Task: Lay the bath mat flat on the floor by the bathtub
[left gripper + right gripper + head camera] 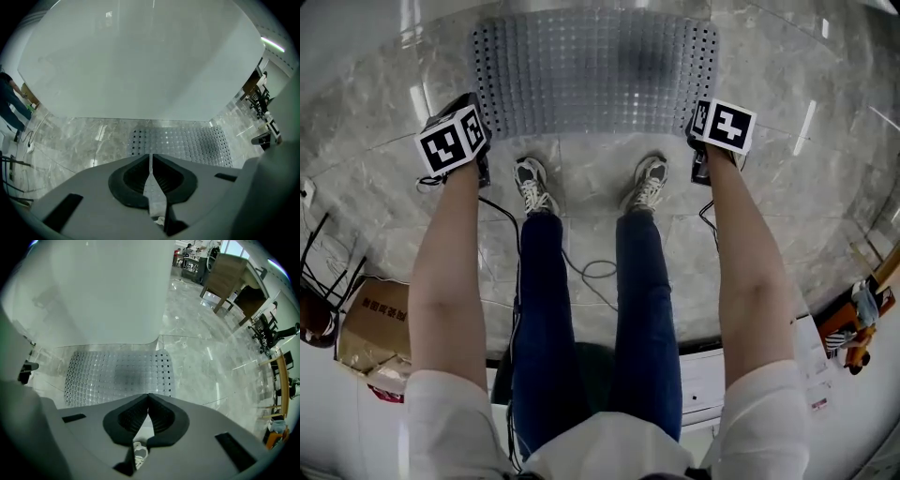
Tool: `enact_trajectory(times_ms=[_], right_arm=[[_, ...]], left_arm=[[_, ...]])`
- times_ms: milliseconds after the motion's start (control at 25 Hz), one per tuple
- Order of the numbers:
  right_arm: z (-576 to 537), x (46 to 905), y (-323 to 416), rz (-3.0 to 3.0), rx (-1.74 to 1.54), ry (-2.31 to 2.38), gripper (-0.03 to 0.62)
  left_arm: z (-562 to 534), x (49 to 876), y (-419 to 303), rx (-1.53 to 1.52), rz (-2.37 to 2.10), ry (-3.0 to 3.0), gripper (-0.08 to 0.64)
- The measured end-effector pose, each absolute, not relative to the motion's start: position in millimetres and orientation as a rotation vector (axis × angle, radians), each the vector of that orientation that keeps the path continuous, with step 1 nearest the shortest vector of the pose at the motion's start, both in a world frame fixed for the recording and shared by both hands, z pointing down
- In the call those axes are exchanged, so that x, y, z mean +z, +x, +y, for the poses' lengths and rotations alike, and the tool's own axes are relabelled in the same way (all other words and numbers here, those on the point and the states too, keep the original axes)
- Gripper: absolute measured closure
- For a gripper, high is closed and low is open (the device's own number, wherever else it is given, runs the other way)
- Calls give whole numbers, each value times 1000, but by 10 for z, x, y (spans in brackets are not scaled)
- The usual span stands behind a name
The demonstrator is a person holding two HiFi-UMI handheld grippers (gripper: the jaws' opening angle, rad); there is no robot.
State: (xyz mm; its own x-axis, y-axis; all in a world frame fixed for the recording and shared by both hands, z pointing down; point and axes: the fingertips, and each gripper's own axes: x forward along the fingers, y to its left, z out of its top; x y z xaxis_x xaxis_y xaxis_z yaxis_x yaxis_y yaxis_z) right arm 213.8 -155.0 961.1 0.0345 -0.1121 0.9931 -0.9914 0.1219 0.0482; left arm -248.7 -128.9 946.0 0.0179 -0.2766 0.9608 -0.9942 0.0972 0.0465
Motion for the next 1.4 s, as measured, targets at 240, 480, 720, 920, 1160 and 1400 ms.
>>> enact_trajectory(times_ms=[240, 480, 720, 920, 1160, 1400], right_arm=[[-1517, 9189, 1996, -1326, 1061, 1206, 561], [-1495, 8607, 1845, -1395, 1069, 1200, 561], [-1454, 8001, 1796, -1438, 1073, 1256, 561], [-1274, 7357, 1733, -1487, 1047, 1237, 561], [-1227, 6634, 1652, -1559, 1032, 1237, 561], [-1104, 6010, 1629, -1617, 1034, 1271, 561]], left_arm=[[-1297, 9031, -2228, 952, -1386, 1392, 511], [-1253, 8478, -1981, 971, -1359, 1428, 511], [-1330, 7890, -1728, 938, -1338, 1493, 511], [-1155, 7271, -1466, 914, -1308, 1521, 511], [-1132, 6572, -1275, 884, -1323, 1577, 511], [-986, 5969, -1184, 844, -1342, 1625, 511]])
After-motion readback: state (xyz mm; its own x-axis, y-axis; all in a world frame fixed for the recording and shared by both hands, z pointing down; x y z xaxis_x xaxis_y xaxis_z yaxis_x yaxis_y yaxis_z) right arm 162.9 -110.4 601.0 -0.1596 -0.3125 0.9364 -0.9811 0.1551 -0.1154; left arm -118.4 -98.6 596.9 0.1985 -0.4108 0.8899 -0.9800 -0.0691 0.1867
